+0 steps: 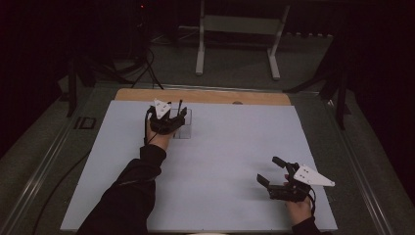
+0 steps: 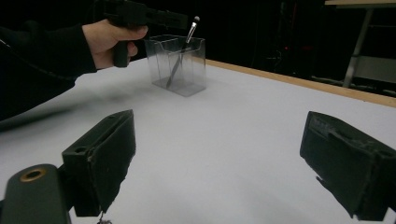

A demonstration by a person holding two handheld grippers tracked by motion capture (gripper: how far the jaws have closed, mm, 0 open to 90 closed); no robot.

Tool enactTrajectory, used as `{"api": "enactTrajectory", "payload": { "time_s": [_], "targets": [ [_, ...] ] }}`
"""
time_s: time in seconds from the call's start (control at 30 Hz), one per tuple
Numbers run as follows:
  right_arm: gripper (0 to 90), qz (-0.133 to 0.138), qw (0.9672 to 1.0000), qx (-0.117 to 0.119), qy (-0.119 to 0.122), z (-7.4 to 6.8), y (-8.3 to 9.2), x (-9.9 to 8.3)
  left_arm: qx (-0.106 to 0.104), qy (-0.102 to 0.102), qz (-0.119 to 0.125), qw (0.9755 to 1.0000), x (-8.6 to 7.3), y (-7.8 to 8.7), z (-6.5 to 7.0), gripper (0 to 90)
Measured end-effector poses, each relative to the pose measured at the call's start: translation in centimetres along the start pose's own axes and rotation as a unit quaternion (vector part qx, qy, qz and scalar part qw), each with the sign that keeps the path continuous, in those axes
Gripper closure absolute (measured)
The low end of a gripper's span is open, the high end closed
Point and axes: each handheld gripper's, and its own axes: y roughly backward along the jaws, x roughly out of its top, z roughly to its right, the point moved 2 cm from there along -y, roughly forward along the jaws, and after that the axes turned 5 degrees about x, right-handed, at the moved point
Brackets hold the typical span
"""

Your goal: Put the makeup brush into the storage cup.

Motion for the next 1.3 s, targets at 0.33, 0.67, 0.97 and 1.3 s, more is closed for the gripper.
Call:
{"api": "enactTrajectory", "payload": {
  "time_s": [0.33, 0.67, 0.97, 1.3],
  "targets": [
    [10.5, 0.000, 1.0000, 0.000, -0.001, 0.0, 0.0, 0.0, -0.009, 0.015, -0.019, 0.9997, 1.0, 0.5, 0.3, 25.8],
    [10.5, -0.001, 1.0000, -0.001, -0.003, 0.2, 0.1, -0.1, -0.040, 0.025, -0.040, 0.9981, 2.5, 2.0, -0.1, 1.7],
    [10.5, -0.005, 1.0000, -0.002, -0.004, 0.3, 0.1, -0.2, -0.052, 0.009, -0.059, 0.9968, 3.2, 3.8, -0.8, 0.8],
    [10.5, -0.007, 1.0000, -0.004, -0.003, 0.2, -0.1, -0.2, -0.095, 0.000, -0.040, 0.9946, 3.4, 4.8, -1.9, 0.9]
  ]
}}
